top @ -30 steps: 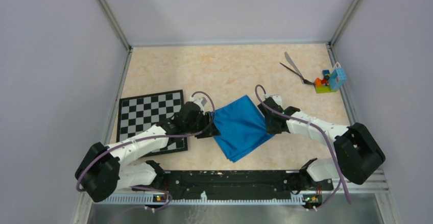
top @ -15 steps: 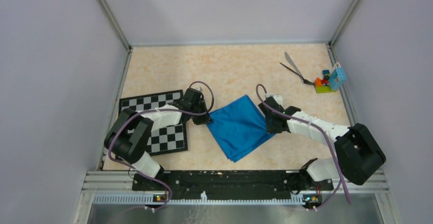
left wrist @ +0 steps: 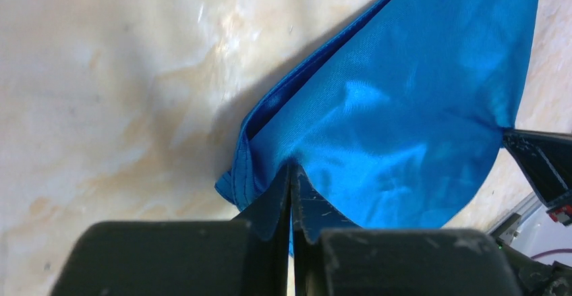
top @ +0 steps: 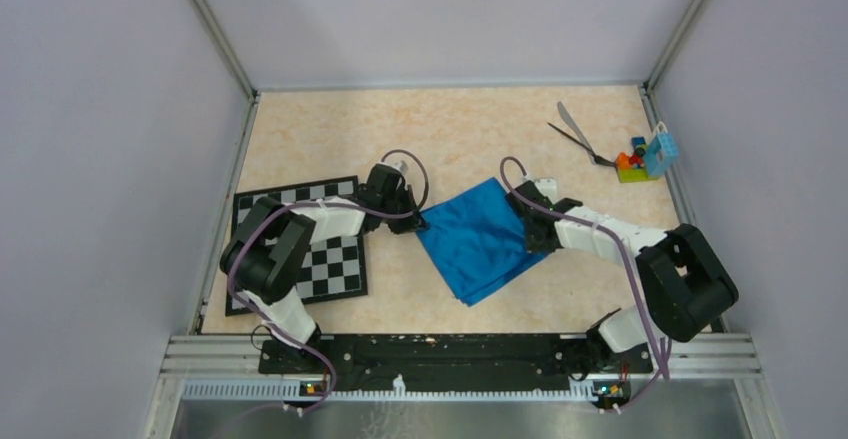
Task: Fold the napkin into a case and place the utensils inside
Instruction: Smooth out the lower triangle-folded napkin at the center of the board.
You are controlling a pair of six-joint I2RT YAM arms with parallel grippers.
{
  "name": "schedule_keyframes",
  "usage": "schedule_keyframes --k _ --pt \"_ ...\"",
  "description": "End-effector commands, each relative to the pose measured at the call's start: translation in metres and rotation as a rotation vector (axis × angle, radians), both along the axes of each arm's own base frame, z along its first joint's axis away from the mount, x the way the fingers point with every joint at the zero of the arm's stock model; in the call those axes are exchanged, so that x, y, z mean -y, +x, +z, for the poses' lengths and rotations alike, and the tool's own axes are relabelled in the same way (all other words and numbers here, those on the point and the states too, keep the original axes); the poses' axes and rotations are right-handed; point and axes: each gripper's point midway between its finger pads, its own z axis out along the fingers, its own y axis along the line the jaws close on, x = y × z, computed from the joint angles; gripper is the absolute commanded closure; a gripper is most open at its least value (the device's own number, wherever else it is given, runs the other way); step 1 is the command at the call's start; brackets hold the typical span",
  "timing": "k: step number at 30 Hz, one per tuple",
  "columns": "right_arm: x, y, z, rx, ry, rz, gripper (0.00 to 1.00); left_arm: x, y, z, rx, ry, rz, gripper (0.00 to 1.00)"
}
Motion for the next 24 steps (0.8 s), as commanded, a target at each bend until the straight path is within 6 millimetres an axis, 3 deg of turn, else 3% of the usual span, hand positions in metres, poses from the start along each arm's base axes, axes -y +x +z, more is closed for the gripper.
schedule_keyframes --k 1,3,7,10,13,16,19,24 --pt "-0.017 0.014 0.016 0.031 0.136 0.02 1.0 -0.022 0.001 -0.034 -0.061 0.156 -0.018 0.95" --pt "-0.022 0.013 0.015 0.004 0.215 0.035 0.95 -0.02 0.015 -0.031 -0.053 0.167 -0.036 0.95" --pt "-0.034 0.01 0.024 -0.029 0.328 0.067 0.68 -0.016 0.045 -0.02 -0.01 0.21 -0.076 0.93" --pt "-0.039 0.014 0.036 -0.007 0.51 0.049 0.61 -0.012 0.064 0.002 0.05 0.231 -0.111 0.88" --pt "-0.027 0.019 0.041 0.045 0.626 -0.001 0.54 -0.005 0.077 0.026 0.092 0.232 -0.147 0.81" --pt "-0.021 0.018 0.031 0.024 0.723 -0.036 0.54 0.003 0.078 0.053 0.117 0.19 -0.167 0.66" --pt "-0.022 0.015 0.018 -0.004 0.738 -0.032 0.59 0.02 0.066 0.084 0.158 0.095 -0.199 0.55" --pt "-0.019 0.008 0.003 -0.02 0.72 -0.039 0.79 0.062 0.022 0.11 0.168 -0.006 -0.31 0.41"
